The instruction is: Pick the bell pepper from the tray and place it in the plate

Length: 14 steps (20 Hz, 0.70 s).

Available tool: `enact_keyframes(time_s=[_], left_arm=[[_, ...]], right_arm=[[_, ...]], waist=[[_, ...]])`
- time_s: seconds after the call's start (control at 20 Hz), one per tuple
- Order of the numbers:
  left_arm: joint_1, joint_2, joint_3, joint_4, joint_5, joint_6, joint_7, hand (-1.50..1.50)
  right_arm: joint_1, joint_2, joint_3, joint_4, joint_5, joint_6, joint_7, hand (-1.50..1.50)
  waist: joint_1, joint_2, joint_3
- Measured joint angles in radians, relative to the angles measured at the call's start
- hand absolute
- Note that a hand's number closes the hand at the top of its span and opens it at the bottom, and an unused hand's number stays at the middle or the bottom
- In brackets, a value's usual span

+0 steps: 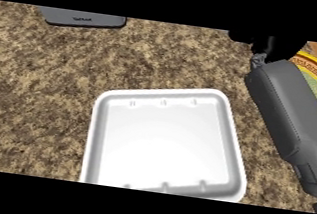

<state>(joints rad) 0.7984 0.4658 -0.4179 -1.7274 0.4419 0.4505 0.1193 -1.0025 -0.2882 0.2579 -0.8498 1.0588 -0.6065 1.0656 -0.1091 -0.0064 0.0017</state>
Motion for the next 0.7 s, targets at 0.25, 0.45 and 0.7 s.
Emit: enact_keyframes(time_s=[0.25, 0.45, 0.7], left_arm=[[0.004, 0.001, -0.006, 0.004, 0.016, 0.008, -0.009, 0.0], [0.009, 0.009, -0.012, 0.007, 0.024, 0.008, -0.021, 0.0], [0.002, 0.015, -0.019, 0.012, 0.032, 0.01, -0.035, 0.0]], right_arm=[[0.041, -0.033, -0.079, 0.027, 0.08, -0.089, -0.015, 1.5], [0.087, -0.079, -0.146, 0.053, 0.141, -0.155, -0.026, 1.5], [0.144, -0.117, -0.232, 0.074, 0.185, -0.225, -0.018, 1.5]], waist=[[-0.013, 0.003, 0.002], [-0.023, 0.004, 0.002], [-0.02, 0.009, 0.004]])
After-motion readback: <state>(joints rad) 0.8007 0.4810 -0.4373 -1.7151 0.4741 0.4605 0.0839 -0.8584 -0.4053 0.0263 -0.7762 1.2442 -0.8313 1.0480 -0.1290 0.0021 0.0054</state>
